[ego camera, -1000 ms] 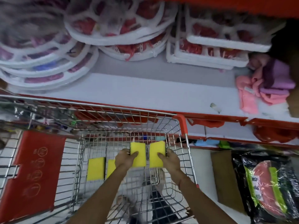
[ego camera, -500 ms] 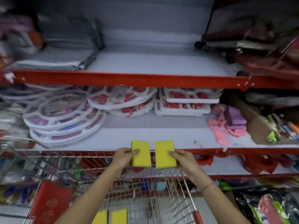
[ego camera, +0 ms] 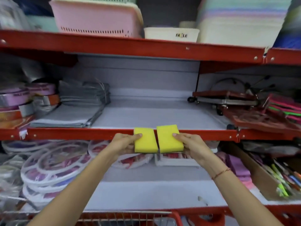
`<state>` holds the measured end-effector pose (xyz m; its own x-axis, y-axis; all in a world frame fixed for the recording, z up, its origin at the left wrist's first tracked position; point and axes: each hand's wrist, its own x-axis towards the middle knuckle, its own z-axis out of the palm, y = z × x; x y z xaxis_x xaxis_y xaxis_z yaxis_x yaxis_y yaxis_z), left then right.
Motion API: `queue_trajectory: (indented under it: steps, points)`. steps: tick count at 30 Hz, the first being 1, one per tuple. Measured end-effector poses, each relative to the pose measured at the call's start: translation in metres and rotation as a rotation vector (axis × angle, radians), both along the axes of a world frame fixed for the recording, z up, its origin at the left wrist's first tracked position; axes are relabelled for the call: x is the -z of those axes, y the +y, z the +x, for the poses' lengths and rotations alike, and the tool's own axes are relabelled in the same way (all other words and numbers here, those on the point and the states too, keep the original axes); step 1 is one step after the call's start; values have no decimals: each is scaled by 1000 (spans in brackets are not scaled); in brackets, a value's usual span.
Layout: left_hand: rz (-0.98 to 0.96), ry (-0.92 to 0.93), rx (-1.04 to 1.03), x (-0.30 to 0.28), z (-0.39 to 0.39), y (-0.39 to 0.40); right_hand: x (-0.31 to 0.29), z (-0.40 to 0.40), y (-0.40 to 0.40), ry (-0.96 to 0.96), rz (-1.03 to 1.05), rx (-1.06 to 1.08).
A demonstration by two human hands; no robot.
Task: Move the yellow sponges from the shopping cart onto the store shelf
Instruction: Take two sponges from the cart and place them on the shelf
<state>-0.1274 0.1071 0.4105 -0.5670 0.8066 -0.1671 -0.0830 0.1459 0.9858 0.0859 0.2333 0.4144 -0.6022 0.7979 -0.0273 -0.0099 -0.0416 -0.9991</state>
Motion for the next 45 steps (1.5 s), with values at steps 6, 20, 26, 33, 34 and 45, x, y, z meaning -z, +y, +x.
queue_trajectory:
  steps: [6, 20, 26, 33, 34, 45]
  points:
    - [41, 95, -57, -55, -32, 48, -42, -44, 59, -2, 63, 0]
    - [-213, 246, -105, -43, -77, 102, -18, -126, 140, -344, 167, 167]
    - [-287, 376, -119, -34, -82, 103, -23, -126, 121, -530, 300, 235]
    - [-284, 645, -189, -44, -70, 86, -29, -116, 97, -560, 414, 342]
    - [-209, 627, -200, -43, -69, 81, -30, -113, 88, -519, 438, 361]
    - [206, 424, -100, -9, -35, 15, 0, -86, -22, -229, 551, 419]
